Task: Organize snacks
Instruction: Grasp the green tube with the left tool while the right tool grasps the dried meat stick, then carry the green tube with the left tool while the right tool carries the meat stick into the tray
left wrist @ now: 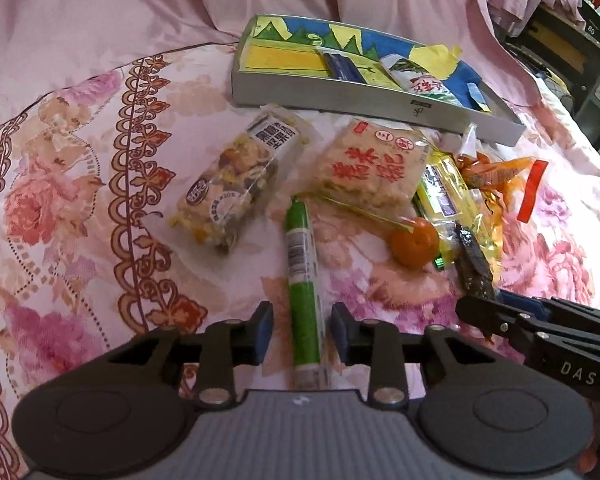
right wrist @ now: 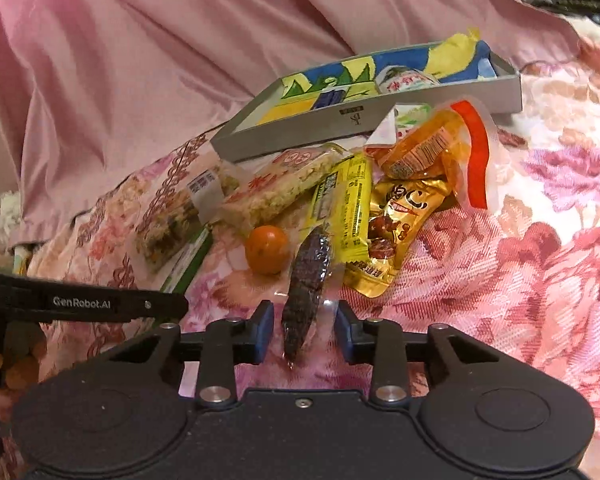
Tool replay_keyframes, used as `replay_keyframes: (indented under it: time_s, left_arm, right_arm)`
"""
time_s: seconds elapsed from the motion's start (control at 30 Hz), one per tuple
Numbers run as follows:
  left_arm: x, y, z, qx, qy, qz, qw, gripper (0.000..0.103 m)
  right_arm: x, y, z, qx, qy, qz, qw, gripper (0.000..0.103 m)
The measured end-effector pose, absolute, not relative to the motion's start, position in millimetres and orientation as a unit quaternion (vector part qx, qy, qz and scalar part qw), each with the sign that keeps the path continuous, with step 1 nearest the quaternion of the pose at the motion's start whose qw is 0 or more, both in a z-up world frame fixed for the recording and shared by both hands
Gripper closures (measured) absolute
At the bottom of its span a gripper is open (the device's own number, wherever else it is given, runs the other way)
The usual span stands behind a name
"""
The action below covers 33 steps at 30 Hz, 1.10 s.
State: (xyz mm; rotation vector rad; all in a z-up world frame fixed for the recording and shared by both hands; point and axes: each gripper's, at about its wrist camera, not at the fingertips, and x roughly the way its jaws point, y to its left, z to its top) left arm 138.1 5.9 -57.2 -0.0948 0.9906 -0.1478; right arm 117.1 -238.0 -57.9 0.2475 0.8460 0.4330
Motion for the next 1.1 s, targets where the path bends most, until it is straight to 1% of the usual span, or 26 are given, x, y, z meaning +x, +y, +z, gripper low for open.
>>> replay_keyframes:
  time_s: [0.07,0.1,0.17,0.37,0.47,0.53,0.77,0.83,0.93,1.1]
  left_arm:
    - [138,3,-58,-0.037,0.475,-0.068,0.877,0.069]
    - [138,2,-58,-0.034,0.474,-0.066,0.877,0.071]
    - [136,0,-57,-0.032,0.477,-0.067,0.876,0.082]
    - [125,-2,-53,-0.054,0.485,-0.086,0.868,0.084]
    - [118,-3,-52,-0.069,0.490,-0.097,0.863,0.084]
    - [115,-4,-51,-0.079,0.493,-0.101,0.861,0.084]
    - [109,-6,-46,-0.114,0.491,-0.120,0.855,0.084]
    - [108,-7,-44,-0.117,0.489,-0.123,0.856,0.084]
    - [107,-8,-42,-0.124,0.488,-0.125,0.855,0.084]
    - [105,-10,-40,-0.129,0.487,-0.127,0.854,0.084]
  right_arm:
    - [120,-240,-61,0.131,0.405,0.208,0.881,0.067]
    - [120,-240,-61,0.134,0.403,0.208,0.881,0.070]
    - [119,-240,-61,0.133,0.401,0.208,0.882,0.072]
    - [110,-238,-55,0.116,0.399,0.214,0.884,0.077]
    - [105,-237,-51,0.112,0.393,0.224,0.885,0.081]
    - [102,-236,-48,0.104,0.389,0.228,0.886,0.086]
    - [93,-233,-38,0.093,0.373,0.239,0.892,0.089]
    - [91,-235,-36,0.095,0.369,0.237,0.893,0.092]
    - [90,-237,-33,0.095,0.368,0.236,0.894,0.093]
    - [88,-238,-31,0.088,0.364,0.234,0.897,0.093]
